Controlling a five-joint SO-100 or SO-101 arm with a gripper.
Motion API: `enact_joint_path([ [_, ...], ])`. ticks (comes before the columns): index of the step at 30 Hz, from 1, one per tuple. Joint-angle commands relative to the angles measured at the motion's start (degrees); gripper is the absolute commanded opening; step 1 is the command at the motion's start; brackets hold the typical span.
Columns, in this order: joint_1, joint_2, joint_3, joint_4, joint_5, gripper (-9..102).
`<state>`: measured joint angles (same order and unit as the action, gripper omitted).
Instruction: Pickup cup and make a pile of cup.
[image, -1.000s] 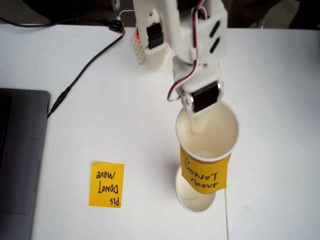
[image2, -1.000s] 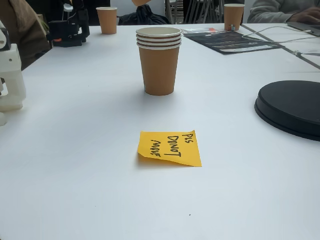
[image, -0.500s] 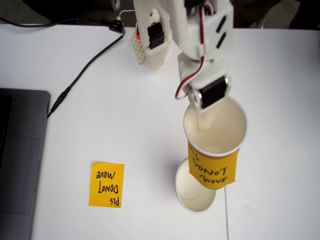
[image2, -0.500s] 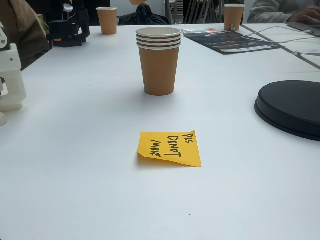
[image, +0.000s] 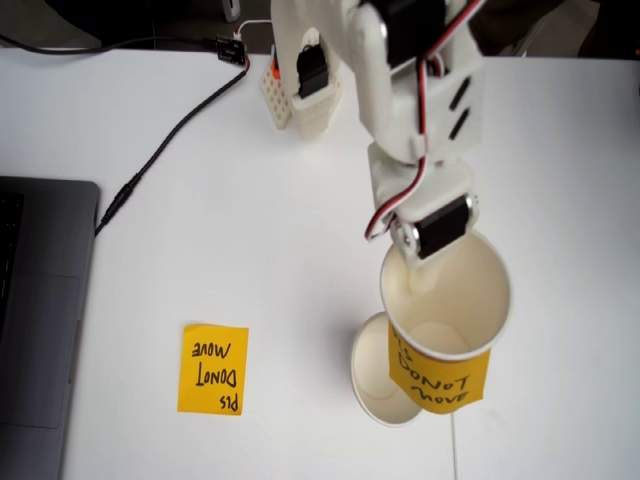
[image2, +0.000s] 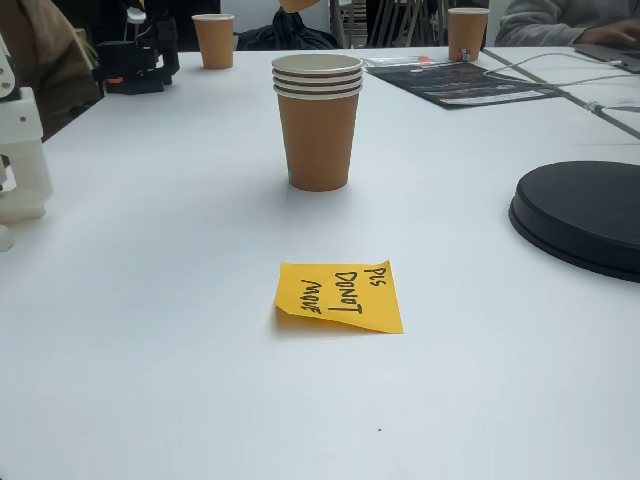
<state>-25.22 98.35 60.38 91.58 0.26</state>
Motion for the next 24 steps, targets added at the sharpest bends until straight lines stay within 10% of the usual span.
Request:
enact_joint_path([
  [1, 2.0, 0.1, -4.6, 0.2, 0.6, -7],
  [24, 4.4, 0.0, 0.4, 5.9, 0.6, -7],
])
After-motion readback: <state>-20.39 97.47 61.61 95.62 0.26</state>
